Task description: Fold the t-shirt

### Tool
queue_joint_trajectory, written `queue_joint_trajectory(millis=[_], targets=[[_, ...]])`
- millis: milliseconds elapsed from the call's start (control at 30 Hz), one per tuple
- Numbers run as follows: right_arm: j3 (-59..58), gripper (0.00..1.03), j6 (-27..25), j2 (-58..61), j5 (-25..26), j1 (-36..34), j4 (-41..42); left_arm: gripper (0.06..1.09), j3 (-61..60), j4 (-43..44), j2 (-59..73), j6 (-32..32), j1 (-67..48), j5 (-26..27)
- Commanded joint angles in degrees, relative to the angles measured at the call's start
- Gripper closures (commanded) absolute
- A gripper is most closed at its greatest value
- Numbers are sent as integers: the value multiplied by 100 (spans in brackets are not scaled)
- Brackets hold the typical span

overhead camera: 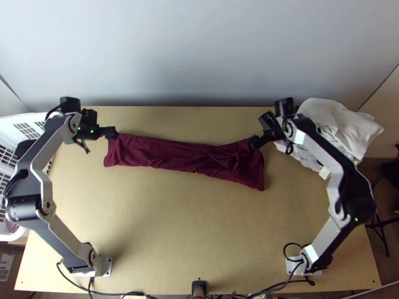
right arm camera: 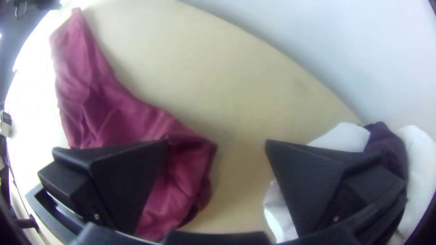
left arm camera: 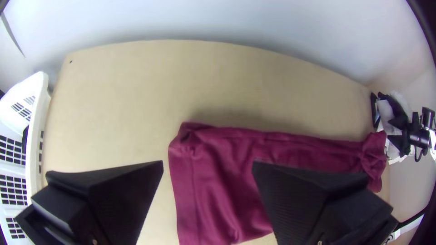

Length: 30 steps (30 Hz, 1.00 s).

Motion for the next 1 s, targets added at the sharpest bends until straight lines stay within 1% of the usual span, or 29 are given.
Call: queue_joint_trajectory(millis=[0, 133, 267, 333, 433, 600, 700, 967], targets=[[189, 3, 202, -819, -14, 249, -155, 11, -993, -58, -827, 3, 294, 7], [452, 3, 325, -1057, -14, 548, -392, 11, -1494, 127, -985, 29, 312, 16], [602, 3, 510, -1127, -14, 820, -568, 12, -1538, 250, -906, -103, 154, 7], [426, 3, 571, -1136, -32, 1102, -674, 12, -1538, 320, -844, -138, 57, 7], [-49, 3, 484, -1171, -23, 1559, -665, 12, -1538, 434, -712, -164, -31, 7], [-356, 3, 413, -1127, -23, 1972, -656, 12, -1529, 575, -510, -217, -40, 7], [-330, 3, 369, -986, -14, 1980, -630, 12, -1512, 619, -414, -217, -57, 7], [-321, 3, 158, -925, -23, 1348, -612, 12, -1529, 645, -387, -235, -31, -2]])
